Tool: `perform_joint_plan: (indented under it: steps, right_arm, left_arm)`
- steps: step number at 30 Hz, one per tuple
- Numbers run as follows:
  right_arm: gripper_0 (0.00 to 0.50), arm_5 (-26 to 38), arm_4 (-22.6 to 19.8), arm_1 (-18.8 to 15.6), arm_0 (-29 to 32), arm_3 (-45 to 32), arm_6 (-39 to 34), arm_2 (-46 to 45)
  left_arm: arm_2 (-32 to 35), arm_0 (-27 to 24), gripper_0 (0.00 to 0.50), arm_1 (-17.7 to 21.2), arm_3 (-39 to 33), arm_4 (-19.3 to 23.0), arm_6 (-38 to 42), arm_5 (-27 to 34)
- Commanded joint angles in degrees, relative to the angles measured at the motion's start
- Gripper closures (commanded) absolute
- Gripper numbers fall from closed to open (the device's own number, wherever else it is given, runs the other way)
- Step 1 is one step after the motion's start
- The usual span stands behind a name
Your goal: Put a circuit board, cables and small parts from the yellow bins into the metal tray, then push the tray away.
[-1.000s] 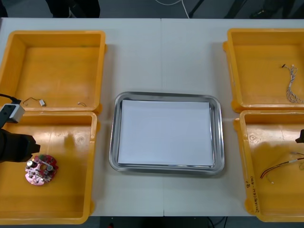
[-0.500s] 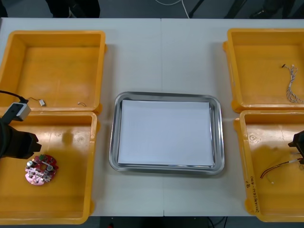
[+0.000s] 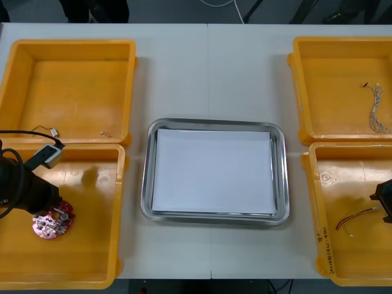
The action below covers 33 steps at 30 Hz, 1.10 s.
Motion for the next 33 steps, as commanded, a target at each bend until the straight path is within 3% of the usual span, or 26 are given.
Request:
perform_joint_plan:
  steps: [1, 20, 22, 23, 24, 27, 30, 33]
  right_arm:
    - [0.000, -1.76, 0.17, 1.39, 1.14, -0.84, -2.88, 1.25]
    - [0.000, -4.14, 0.44, 1.92, 2.81, -0.84, -3.85, 2.40]
    - [0.000, -4.22, 0.61, 1.92, 2.90, -0.84, -3.85, 2.40]
    - [0.000, -4.14, 0.79, 1.92, 2.99, -0.84, -3.85, 2.40]
    - [0.000, -4.14, 1.14, 1.92, 2.99, -0.84, -3.85, 2.31]
    - [0.000, -4.22, 1.76, 1.92, 3.08, -0.84, -3.76, 2.13]
    - [0.000, -4.22, 2.37, 1.92, 3.16, -0.84, -3.59, 2.04]
    - [0.000, -4.40, 2.99, 1.92, 3.08, -0.84, -3.59, 1.52]
  left_arm:
    - [-1.88, -1.98, 0.000, 2.12, 0.25, -1.10, 0.42, -0.72]
    - [-2.41, -1.80, 0.000, 1.86, 4.03, -1.10, 0.33, -1.86]
    - [-2.41, -1.80, 0.132, 1.86, 3.94, -1.19, 0.33, -1.86]
    - [-2.41, -1.80, 0.249, 1.86, 4.03, -1.19, 0.33, -1.77]
    - [-2.41, -1.72, 0.329, 1.86, 4.03, -1.27, 0.33, -1.86]
    - [-2.41, -1.72, 0.434, 1.86, 4.03, -1.27, 0.33, -1.86]
    - [-2.41, -1.72, 0.491, 1.86, 3.94, -1.27, 0.33, -1.86]
    - [-2.41, -1.72, 0.500, 1.86, 3.94, -1.19, 0.33, -1.86]
